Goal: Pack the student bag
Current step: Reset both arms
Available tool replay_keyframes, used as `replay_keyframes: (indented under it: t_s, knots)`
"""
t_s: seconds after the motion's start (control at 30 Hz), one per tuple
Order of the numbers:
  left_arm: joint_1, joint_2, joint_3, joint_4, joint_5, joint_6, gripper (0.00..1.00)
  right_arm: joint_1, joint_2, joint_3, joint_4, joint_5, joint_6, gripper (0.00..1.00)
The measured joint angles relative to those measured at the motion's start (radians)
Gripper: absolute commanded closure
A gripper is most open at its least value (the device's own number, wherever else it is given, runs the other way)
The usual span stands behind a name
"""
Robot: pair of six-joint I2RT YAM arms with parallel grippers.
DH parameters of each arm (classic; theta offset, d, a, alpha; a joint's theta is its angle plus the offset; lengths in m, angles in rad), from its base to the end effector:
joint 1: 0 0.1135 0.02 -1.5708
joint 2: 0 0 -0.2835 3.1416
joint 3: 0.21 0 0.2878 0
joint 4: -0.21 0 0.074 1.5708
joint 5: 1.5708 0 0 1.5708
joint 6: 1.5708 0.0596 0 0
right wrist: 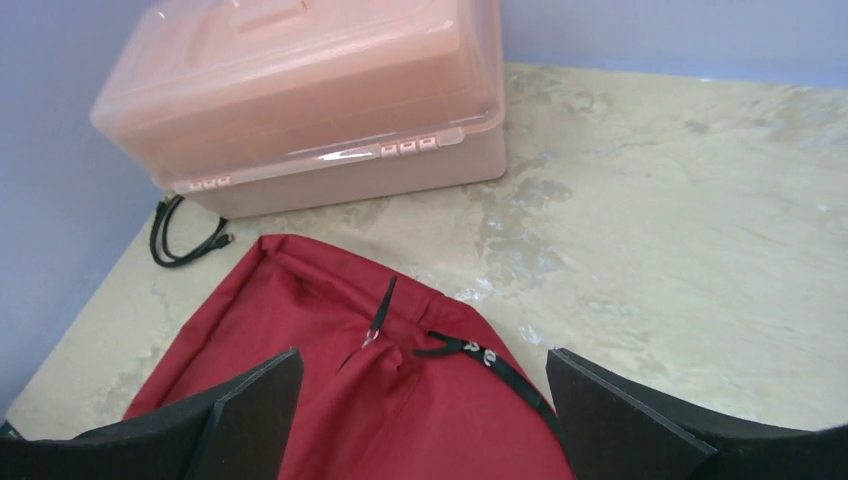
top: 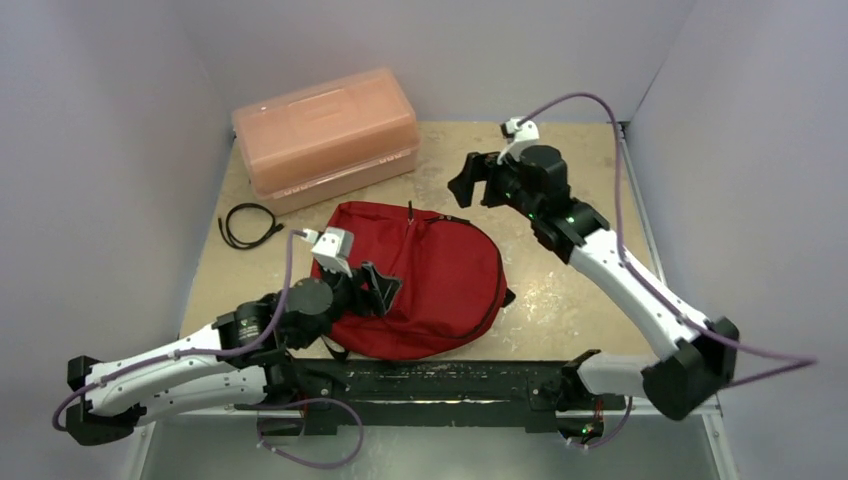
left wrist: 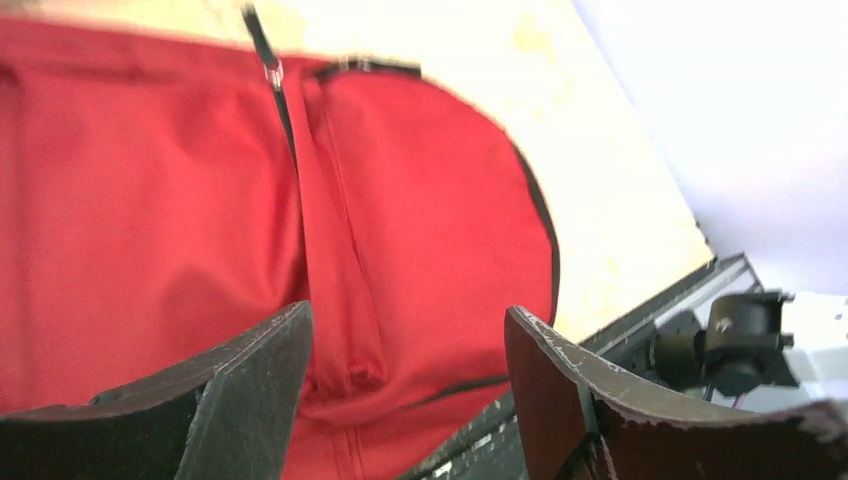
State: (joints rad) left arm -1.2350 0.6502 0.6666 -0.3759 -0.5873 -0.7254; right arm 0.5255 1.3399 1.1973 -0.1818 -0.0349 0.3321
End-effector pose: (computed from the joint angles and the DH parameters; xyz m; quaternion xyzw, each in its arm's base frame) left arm 0.0940 -0.1690 0.3062 0.0389 0.8031 -0.3201 0.5011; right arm 0.3181 0.1868 0.3663 -0.0885 0.8071 0.2555 0.5248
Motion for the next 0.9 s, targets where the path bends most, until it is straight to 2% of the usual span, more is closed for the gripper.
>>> replay_keyframes:
  t_s: [0.07, 0.2, 0.37, 0.6, 0.9]
  knots:
    - [0.046, -0.001, 0.074, -0.02, 0.02, 0.054, 0.23, 0.004, -0.131, -0.033, -0.042, 0.049, -0.007, 0.01]
    - [0.063, -0.014, 0.214, -0.069, 0.018, 0.176, 0.21, 0.006, -0.347, -0.055, -0.122, 0.171, -0.002, 0.01]
    - [0.063, -0.084, 0.325, -0.084, -0.039, 0.309, 0.2, 0.005, -0.526, -0.048, -0.198, 0.326, -0.004, 0.01]
    - [0.064, -0.222, 0.379, -0.083, -0.138, 0.446, 0.19, 0.005, -0.695, -0.031, -0.278, 0.438, -0.031, 0.01]
    - [0.068, -0.261, 0.396, -0.128, -0.206, 0.501, 0.19, 0.005, -0.925, -0.077, -0.219, 0.489, -0.054, 0.01]
